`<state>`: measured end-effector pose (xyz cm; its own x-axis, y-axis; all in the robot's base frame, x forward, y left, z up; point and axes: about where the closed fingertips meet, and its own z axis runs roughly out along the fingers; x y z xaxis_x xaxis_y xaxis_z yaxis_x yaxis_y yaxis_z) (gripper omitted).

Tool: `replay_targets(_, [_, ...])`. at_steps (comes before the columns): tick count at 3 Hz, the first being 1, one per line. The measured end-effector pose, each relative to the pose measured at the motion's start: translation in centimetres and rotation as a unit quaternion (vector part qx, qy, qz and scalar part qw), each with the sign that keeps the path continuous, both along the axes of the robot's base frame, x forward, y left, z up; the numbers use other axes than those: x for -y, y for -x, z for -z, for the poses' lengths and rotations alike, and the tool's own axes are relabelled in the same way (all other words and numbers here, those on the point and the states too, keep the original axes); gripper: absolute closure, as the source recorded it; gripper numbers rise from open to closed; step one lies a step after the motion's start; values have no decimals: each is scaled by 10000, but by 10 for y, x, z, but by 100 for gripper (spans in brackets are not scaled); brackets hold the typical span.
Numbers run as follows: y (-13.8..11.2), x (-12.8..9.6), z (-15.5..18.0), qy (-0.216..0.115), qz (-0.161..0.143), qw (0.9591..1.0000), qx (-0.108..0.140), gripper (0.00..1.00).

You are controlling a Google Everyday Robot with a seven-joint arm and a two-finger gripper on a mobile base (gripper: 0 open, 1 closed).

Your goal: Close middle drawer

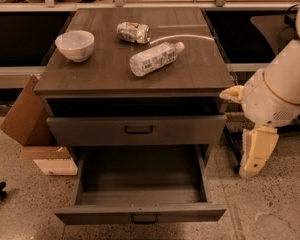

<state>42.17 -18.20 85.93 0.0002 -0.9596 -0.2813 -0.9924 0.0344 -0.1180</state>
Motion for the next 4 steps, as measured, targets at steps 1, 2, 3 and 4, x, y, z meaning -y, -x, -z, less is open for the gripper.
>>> replay_targets(1, [9, -5, 41, -81, -207, 9994, -277, 0])
replay_targets(2, [22, -15, 96, -235, -312, 9971, -655, 0])
replay_targets(3, [33, -22, 126, -329, -329, 9947, -915, 0])
replay_targets(4, [33, -22, 126, -329, -329, 9947, -915, 0])
